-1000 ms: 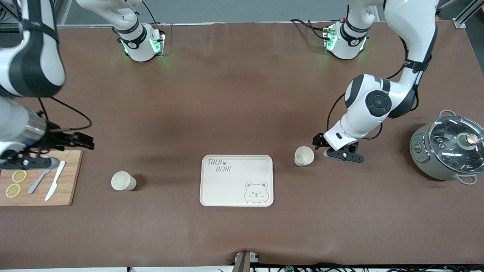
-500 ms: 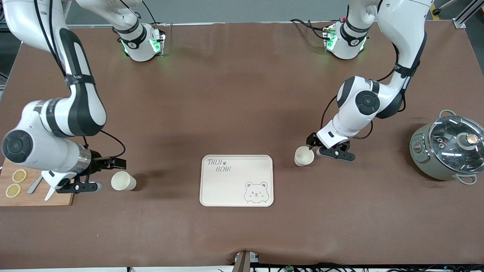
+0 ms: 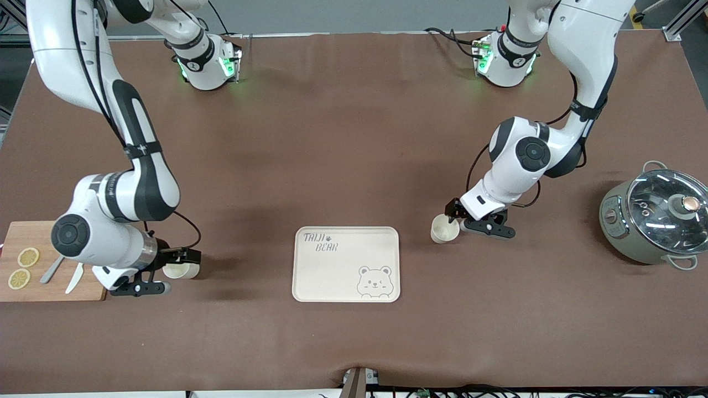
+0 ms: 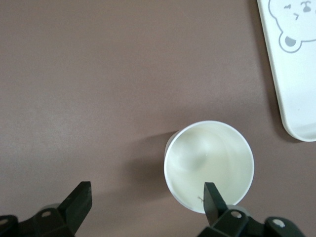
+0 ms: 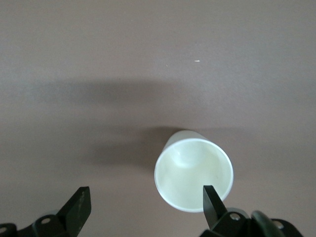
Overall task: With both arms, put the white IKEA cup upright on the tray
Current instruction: 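Close both grippers around the rims of the two white cups, then lift both cups and carry them over the white tray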
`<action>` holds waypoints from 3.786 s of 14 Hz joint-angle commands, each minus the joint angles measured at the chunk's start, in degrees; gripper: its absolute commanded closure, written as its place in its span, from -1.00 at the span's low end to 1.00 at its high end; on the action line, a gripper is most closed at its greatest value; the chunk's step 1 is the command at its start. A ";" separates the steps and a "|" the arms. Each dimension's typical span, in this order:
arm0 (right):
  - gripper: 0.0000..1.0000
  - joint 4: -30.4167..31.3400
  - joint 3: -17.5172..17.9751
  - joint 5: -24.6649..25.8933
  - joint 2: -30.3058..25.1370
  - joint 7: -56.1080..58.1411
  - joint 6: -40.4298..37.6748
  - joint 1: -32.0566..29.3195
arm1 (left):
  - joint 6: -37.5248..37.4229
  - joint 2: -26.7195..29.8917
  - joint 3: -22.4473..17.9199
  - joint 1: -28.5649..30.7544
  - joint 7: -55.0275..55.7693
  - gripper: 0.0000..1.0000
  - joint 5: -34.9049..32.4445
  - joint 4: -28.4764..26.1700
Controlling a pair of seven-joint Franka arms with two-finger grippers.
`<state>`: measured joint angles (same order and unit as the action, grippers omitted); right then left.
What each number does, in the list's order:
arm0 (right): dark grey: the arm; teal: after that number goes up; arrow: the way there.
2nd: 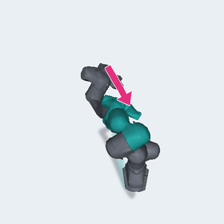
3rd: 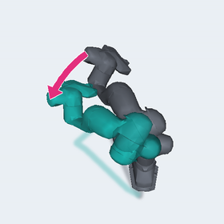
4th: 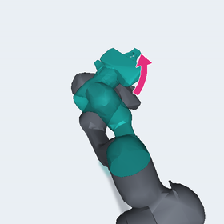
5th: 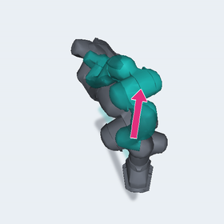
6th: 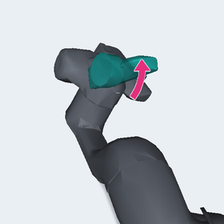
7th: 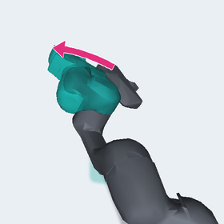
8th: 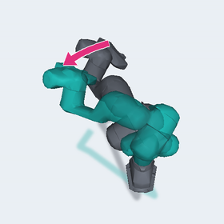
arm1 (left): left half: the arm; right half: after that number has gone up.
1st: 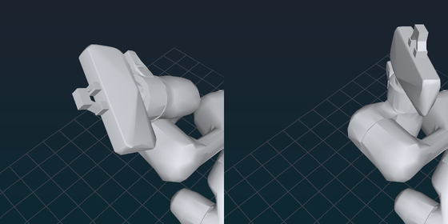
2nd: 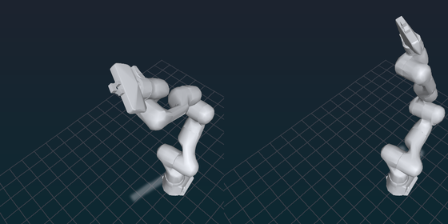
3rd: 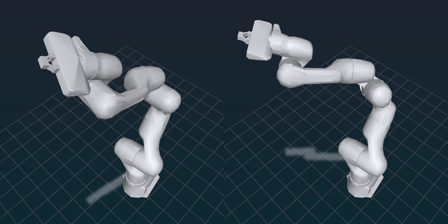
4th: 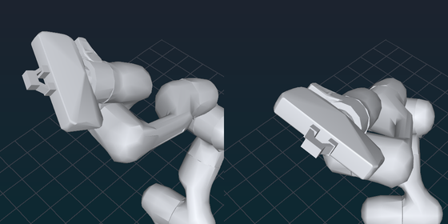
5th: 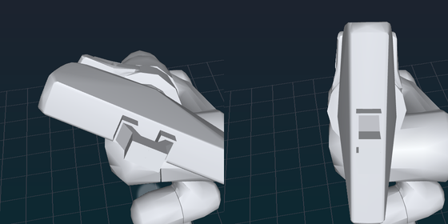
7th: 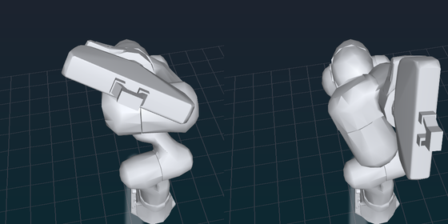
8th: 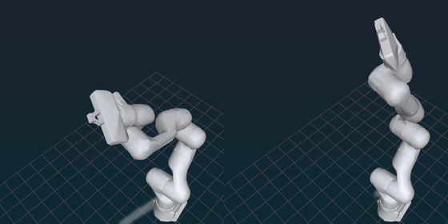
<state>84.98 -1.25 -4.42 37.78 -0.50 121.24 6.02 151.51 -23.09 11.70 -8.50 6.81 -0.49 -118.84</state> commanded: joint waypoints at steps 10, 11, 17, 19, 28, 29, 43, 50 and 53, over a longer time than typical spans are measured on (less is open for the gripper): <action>-0.13 5.02 0.10 0.29 1.69 0.67 7.52 0.31 | 2.64 -7.84 0.08 -0.64 1.36 -1.00 -1.10 6.86; 0.18 4.93 0.19 0.29 1.69 0.85 7.43 0.31 | 3.08 -8.55 0.08 -1.16 1.62 -1.00 -1.01 6.95; 1.00 4.75 0.10 0.29 1.69 3.40 7.43 0.05 | 3.61 -10.84 -0.01 -2.05 7.69 1.00 -4.15 8.35; 1.00 4.58 0.10 0.29 1.51 3.40 7.43 0.13 | 3.61 -10.84 -0.01 -2.05 7.78 1.00 -5.75 8.36; 1.00 -0.16 3.61 0.12 0.72 2.70 6.91 3.56 | -1.02 -10.57 0.08 -3.01 10.31 1.00 -5.67 14.05; 1.00 -0.69 4.49 0.20 0.81 2.52 6.99 3.74 | -4.79 -11.10 0.08 -3.97 11.28 1.00 -5.67 16.86; 1.00 -4.21 5.29 0.64 1.68 1.47 8.74 17.00 | -14.76 -22.96 -3.87 -17.06 27.63 1.00 -5.93 37.27; 1.00 -4.30 5.11 2.74 6.95 1.03 18.24 20.44 | -14.76 -26.13 -6.34 -19.80 29.48 1.00 -5.84 41.23; 1.00 -4.30 5.11 4.07 7.57 0.85 18.24 20.70 | -14.49 -26.31 -6.34 -19.80 29.48 1.00 -5.84 41.67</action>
<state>81.63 4.27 -1.91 44.95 1.59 139.39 26.09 137.77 -48.49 6.13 -27.57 34.87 -4.89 -79.48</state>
